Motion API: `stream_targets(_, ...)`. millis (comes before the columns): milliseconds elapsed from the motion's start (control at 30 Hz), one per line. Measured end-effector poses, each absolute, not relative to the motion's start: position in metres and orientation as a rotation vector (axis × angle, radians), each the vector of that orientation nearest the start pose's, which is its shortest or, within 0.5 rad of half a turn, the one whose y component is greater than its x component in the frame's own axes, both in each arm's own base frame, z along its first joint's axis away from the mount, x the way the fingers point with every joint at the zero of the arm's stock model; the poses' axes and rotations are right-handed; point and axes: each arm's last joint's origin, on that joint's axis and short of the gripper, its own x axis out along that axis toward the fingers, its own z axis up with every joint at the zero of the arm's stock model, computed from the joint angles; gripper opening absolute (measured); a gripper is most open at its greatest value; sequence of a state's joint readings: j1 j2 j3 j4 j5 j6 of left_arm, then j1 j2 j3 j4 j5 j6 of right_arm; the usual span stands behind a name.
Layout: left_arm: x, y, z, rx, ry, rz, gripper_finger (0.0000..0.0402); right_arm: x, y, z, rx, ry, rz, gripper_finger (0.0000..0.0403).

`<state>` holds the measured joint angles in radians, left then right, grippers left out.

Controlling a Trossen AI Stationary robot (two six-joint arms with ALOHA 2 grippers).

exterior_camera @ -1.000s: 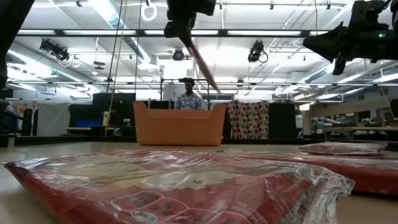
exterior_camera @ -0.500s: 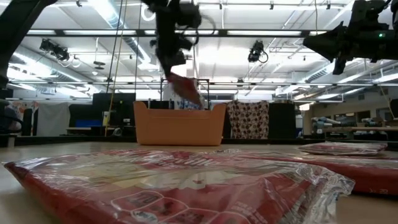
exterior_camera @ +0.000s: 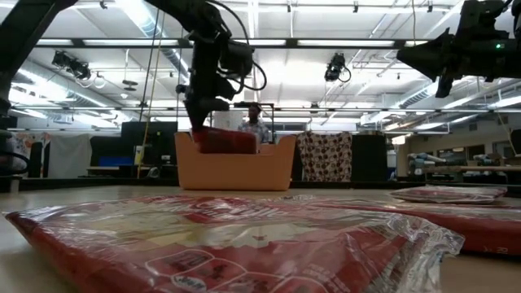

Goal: Sort popcorn bags into baskets
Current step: Put the red popcorn bag into the orange bin

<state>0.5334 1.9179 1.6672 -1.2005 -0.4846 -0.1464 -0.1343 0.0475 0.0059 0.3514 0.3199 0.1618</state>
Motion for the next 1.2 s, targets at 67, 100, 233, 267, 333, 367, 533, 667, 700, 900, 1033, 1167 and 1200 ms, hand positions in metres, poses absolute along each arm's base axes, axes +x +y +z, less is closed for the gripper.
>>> stream_targets(67, 0.316, 0.197, 0.255, -0.139, 1.448, 0.925, 0.0033, 0.092, -0.022, 0.195, 0.187, -0.347, -0.424, 0.0039)
stream_targets(100, 0.318, 0.196, 0.255, -0.135, 1.443, 0.922, 0.0042, 0.092, -0.022, 0.195, 0.187, -0.347, -0.425, 0.0039)
stream_targets(233, 0.326, 0.19, 0.256, -0.094, 1.41, 0.889, 0.0085, 0.092, -0.022, 0.195, 0.187, -0.347, -0.424, 0.0039)
stream_targets(267, 0.328, 0.188, 0.256, -0.075, 1.407, 0.872, 0.0096, 0.092, -0.022, 0.195, 0.186, -0.347, -0.425, 0.0039)
stream_targets(333, 0.333, 0.182, 0.26, -0.036, 1.409, 0.833, 0.0116, 0.092, -0.022, 0.195, 0.187, -0.347, -0.425, 0.0039)
stream_targets(367, 0.336, 0.177, 0.262, -0.015, 1.403, 0.806, 0.0124, 0.092, -0.022, 0.195, 0.187, -0.346, -0.424, 0.0039)
stream_targets(533, 0.36, 0.133, 0.28, 0.093, 1.264, 0.578, 0.0141, 0.092, -0.022, 0.195, 0.187, -0.346, -0.425, 0.0039)
stream_targets(667, 0.378, 0.088, 0.293, 0.173, 1.141, 0.425, 0.0136, 0.092, -0.022, 0.195, 0.187, -0.346, -0.425, 0.0039)
stream_targets(700, 0.38, 0.078, 0.294, 0.188, 1.124, 0.401, 0.0135, 0.092, -0.022, 0.195, 0.187, -0.347, -0.425, 0.0039)
stream_targets(900, 0.387, 0.021, 0.295, 0.259, 1.082, 0.283, 0.013, 0.092, -0.022, 0.195, 0.186, -0.346, -0.425, 0.0039)
stream_targets(1033, 0.383, -0.009, 0.273, 0.325, 1.052, 0.216, 0.013, 0.092, -0.022, 0.195, 0.187, -0.347, -0.425, 0.0039)
stream_targets(1167, 0.37, -0.022, 0.254, 0.371, 0.996, 0.212, 0.013, 0.092, -0.022, 0.195, 0.187, -0.348, -0.424, 0.0039)
stream_targets(1200, 0.367, -0.023, 0.25, 0.37, 0.977, 0.215, 0.013, 0.092, -0.022, 0.195, 0.187, -0.349, -0.425, 0.0039)
